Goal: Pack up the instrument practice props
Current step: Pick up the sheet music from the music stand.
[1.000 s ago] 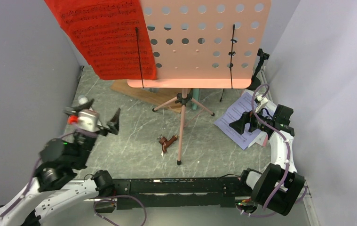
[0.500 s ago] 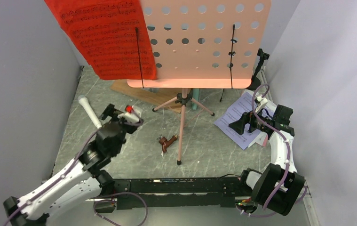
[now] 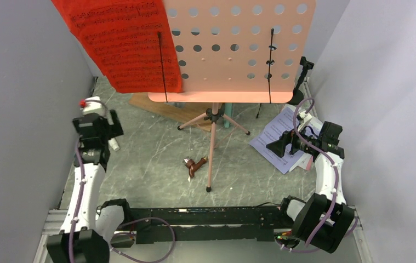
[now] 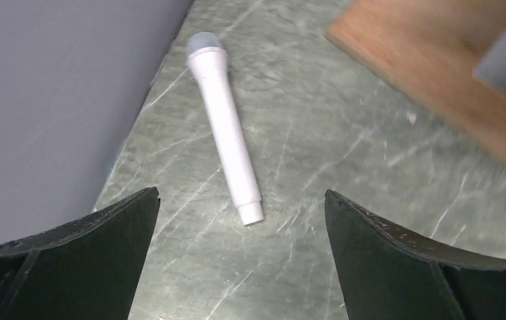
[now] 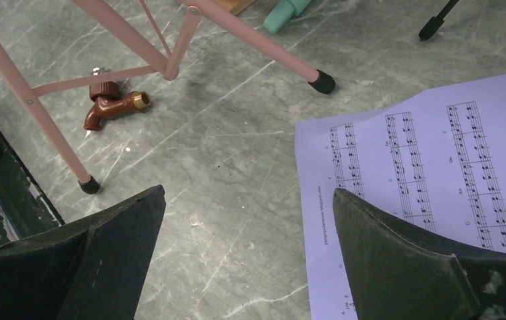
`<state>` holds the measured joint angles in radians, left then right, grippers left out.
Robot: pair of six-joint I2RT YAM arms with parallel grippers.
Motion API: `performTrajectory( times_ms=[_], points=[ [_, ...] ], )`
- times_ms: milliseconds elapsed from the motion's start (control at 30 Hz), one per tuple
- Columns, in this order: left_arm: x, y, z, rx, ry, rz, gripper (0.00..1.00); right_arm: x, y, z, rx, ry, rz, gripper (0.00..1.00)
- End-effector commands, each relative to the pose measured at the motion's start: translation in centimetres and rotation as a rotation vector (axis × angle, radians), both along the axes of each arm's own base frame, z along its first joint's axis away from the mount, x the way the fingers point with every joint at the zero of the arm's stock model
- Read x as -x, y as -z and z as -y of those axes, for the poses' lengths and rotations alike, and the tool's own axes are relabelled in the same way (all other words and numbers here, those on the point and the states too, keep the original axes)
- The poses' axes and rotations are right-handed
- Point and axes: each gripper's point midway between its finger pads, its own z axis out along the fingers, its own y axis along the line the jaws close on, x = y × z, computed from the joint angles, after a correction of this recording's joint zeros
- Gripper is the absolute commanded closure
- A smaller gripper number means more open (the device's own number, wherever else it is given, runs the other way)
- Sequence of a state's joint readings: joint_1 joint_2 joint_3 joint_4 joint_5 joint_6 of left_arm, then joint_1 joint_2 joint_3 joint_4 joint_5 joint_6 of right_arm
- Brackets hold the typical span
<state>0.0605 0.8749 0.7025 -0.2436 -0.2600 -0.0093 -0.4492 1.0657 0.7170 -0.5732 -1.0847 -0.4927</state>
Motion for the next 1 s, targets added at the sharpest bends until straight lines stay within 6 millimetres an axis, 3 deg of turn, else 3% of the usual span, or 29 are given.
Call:
performTrajectory(
  times_ms=[0,167,300,400,533,700,833,967],
  points=[
    [-0.2,-2.8,-1.9,0.370,-0.164,0.138,0.00,-0.2,-2.0,-0.3,0.007,-0.047,0.069,0.01],
    [1.0,-4.5,-4.2,0.701,-0.367,0.290,0.01,-0.1,-2.0,-0.4,0.004,-0.050,0.070,0.01],
    [0.7,-9.0,-4.0,0.907,-0.379,0.469,0.01,0.0,-1.9,-0.5,-0.004,-0.058,0.062,0.01],
    [0.3,-14.6,-3.3,0.958,-0.278,0.607,0.00,0.0,-1.8,-0.5,-0.008,-0.061,0.054,0.01],
    [0.8,-21.0,-1.9,0.899,-0.135,0.691,0.00,0.0,-1.8,-0.5,-0.011,-0.063,0.052,0.01],
    [1.9,-26.9,-0.2,0.864,0.011,0.801,0.01,0.0,-1.7,-0.6,-0.013,-0.067,0.046,0.01],
    [3.0,-32.2,2.6,0.877,0.246,0.942,0.00,0.0,-1.6,-0.6,-0.010,-0.071,0.041,0.01],
    [4.6,-34.7,4.4,0.928,0.474,1.111,0.01,0.0,-1.5,-0.6,-0.007,-0.074,0.041,0.01]
  ],
)
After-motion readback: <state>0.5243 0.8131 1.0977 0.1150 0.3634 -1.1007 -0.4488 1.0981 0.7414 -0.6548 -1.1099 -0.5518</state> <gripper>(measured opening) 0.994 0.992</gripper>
